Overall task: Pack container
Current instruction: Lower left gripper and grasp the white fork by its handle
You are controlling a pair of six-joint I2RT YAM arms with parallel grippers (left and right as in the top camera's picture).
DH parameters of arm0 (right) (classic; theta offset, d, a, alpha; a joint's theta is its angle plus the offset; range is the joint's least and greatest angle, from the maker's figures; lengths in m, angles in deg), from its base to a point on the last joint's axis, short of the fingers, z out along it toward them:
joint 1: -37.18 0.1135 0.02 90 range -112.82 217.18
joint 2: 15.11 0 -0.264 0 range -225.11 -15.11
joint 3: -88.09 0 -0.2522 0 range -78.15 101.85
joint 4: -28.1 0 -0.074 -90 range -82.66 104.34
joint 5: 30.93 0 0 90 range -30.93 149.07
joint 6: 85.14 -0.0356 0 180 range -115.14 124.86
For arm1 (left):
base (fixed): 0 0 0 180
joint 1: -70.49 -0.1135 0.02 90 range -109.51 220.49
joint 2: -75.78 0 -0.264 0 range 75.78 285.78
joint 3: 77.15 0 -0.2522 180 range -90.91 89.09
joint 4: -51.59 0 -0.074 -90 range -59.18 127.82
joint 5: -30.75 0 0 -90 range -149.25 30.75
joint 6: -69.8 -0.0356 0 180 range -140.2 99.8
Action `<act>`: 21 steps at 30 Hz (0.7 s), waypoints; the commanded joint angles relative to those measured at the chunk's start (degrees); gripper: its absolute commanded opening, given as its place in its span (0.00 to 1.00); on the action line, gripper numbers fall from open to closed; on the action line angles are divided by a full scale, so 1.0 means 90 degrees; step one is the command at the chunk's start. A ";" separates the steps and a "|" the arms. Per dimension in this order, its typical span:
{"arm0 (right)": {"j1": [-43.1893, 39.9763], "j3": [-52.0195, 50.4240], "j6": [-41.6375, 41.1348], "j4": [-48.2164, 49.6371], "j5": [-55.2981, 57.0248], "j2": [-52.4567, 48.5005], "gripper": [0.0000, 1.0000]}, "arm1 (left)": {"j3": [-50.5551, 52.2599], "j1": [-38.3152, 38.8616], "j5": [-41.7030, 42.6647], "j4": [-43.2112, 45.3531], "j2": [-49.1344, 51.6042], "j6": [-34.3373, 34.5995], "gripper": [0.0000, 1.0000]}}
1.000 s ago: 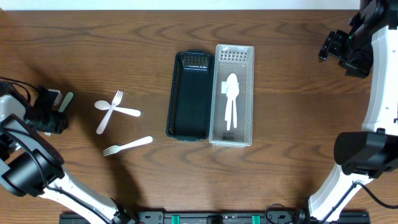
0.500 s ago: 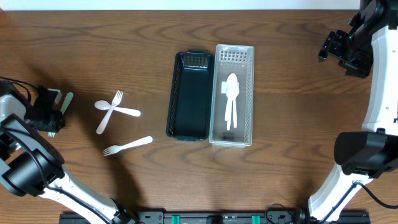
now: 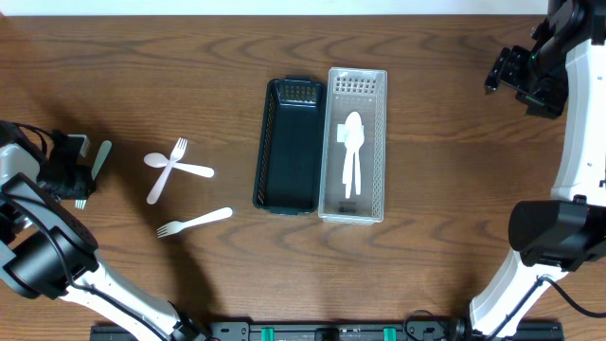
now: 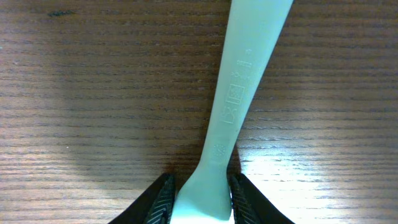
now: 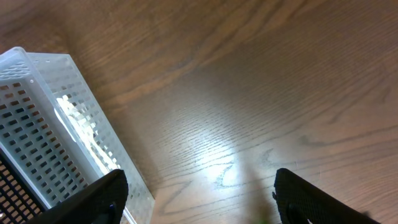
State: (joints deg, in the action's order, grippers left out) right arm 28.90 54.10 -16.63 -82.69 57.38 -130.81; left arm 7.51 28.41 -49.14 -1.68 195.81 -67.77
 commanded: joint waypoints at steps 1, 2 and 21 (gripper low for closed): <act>0.0046 -0.0041 -0.0083 -0.0005 0.0019 0.0019 0.79 | 0.0342 0.0000 -0.0330 -0.0075 0.0690 0.0206 0.30; 0.0046 -0.0041 -0.0083 -0.0005 0.0019 0.0019 0.79 | 0.0342 0.0000 -0.0330 -0.0075 0.0690 0.0206 0.29; 0.0046 -0.0041 -0.0083 0.0005 0.0019 0.0019 0.78 | 0.0342 0.0007 -0.0002 -0.0083 0.0690 0.1321 0.11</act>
State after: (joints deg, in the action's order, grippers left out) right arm 28.90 54.07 -16.63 -82.67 57.38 -130.81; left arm 7.45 28.27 -48.88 -1.55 195.83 -60.32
